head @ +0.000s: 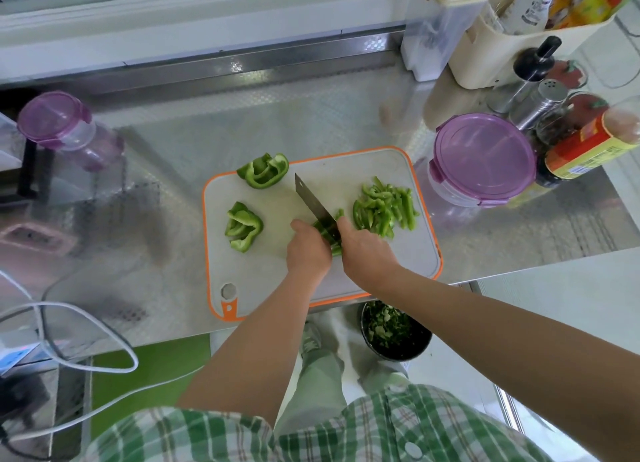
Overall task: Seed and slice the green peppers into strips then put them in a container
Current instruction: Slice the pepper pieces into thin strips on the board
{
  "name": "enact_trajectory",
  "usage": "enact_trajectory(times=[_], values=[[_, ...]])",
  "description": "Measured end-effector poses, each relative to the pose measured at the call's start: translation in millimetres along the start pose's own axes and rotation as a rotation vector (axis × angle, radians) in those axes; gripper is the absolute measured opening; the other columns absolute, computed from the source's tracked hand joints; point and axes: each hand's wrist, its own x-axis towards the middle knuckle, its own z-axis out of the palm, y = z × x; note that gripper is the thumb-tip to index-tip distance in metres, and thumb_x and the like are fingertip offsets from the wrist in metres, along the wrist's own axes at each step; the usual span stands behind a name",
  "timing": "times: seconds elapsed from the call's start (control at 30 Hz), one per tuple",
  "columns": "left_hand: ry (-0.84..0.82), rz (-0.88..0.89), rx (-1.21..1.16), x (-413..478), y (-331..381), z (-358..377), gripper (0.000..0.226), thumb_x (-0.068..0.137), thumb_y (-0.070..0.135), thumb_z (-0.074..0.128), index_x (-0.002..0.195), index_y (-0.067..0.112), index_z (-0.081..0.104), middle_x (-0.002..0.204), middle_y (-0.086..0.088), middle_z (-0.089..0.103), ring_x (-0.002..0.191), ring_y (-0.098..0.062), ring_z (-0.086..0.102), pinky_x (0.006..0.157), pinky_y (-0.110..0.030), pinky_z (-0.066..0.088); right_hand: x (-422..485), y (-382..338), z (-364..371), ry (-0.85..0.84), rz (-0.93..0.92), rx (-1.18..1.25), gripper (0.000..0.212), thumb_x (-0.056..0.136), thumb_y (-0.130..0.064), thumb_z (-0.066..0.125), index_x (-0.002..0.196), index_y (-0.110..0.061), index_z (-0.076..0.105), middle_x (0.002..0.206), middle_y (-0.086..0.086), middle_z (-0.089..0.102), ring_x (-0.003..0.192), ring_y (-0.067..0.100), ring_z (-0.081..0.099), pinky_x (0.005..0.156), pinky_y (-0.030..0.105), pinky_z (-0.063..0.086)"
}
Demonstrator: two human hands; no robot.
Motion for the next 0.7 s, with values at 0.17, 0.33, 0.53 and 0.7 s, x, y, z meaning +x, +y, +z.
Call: enact_trajectory(times=[0.17,0.33,0.53,0.7], values=[[0.036,0.041,0.018,-2,-6,1,0.027,0.098,0.016,0.045,0.117,0.002,0.033,0.107,-0.02,0.062,0.097,-0.042,0.06,0.066,-0.037,0.034,10,-2,5,0.043,0.009,0.01,0.037,0.092,-0.002,0.043,0.126,-0.01,0.03,0.069,0.003,0.043,0.065,0.029,0.049,0.053,0.035,0.035],[0.037,0.027,-0.002,-3,-10,2,0.03,0.099,0.018,0.047,0.12,0.001,0.033,0.111,-0.018,0.063,0.101,-0.041,0.06,0.068,-0.036,0.037,8,10,1,0.083,0.027,0.168,0.022,0.098,-0.011,0.039,0.118,-0.008,0.032,0.07,0.005,0.046,0.064,0.032,0.051,0.053,0.037,0.037],[0.017,-0.013,-0.004,-2,-1,2,0.036,0.1,0.019,0.047,0.124,-0.002,0.031,0.117,-0.021,0.061,0.108,-0.041,0.058,0.071,-0.035,0.036,-2,17,-13,0.048,-0.083,0.157,0.017,0.097,-0.013,0.04,0.113,-0.009,0.033,0.069,0.006,0.049,0.061,0.03,0.05,0.051,0.035,0.035],[0.002,-0.019,0.017,-1,0,3,0.032,0.1,0.017,0.045,0.123,0.0,0.03,0.114,-0.019,0.062,0.104,-0.04,0.06,0.069,-0.037,0.035,-3,15,-8,0.001,-0.048,0.118,0.023,0.094,-0.006,0.041,0.116,-0.008,0.034,0.073,0.009,0.051,0.063,0.03,0.051,0.052,0.033,0.035]])
